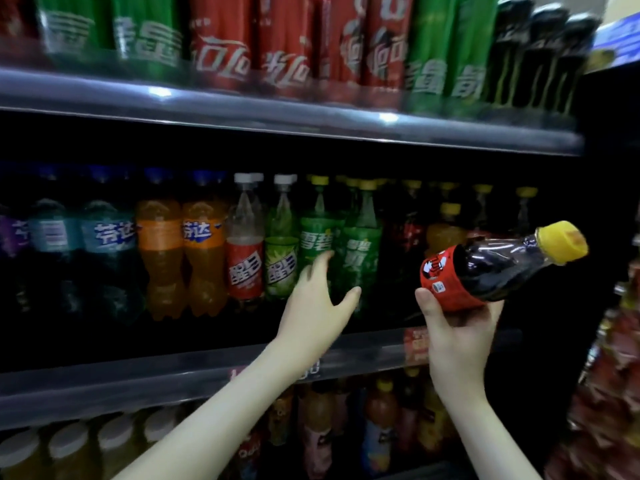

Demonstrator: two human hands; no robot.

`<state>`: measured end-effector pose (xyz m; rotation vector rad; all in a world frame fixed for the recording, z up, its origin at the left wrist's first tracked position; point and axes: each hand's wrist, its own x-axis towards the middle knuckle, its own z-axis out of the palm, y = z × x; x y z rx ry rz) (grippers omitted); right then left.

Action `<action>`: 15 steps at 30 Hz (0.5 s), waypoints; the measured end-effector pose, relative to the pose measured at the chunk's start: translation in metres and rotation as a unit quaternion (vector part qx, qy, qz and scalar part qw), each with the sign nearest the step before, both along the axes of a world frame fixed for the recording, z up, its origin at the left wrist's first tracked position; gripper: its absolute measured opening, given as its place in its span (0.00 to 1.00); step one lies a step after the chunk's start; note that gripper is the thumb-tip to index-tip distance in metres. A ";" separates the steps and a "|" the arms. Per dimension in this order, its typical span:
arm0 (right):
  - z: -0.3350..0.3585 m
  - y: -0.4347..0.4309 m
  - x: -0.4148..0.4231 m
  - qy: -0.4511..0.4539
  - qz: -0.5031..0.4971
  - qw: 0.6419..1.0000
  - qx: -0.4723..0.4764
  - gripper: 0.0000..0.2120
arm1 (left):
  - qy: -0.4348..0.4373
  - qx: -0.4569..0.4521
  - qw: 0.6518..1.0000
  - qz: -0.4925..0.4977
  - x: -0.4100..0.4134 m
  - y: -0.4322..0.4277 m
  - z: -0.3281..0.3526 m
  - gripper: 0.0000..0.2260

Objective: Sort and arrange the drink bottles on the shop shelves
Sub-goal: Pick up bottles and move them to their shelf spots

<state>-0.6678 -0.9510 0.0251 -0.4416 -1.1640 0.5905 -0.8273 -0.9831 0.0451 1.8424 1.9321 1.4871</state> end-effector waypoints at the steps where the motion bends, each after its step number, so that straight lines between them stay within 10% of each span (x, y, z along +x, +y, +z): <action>1: 0.001 0.005 0.006 0.000 -0.011 1.000 -0.001 0.32 | 0.003 0.004 1.000 0.006 0.008 0.008 0.003 0.31; 15: 0.002 0.053 0.074 -0.013 -0.075 0.997 -0.004 0.29 | 0.111 0.095 0.985 -0.096 0.096 0.086 -0.005 0.36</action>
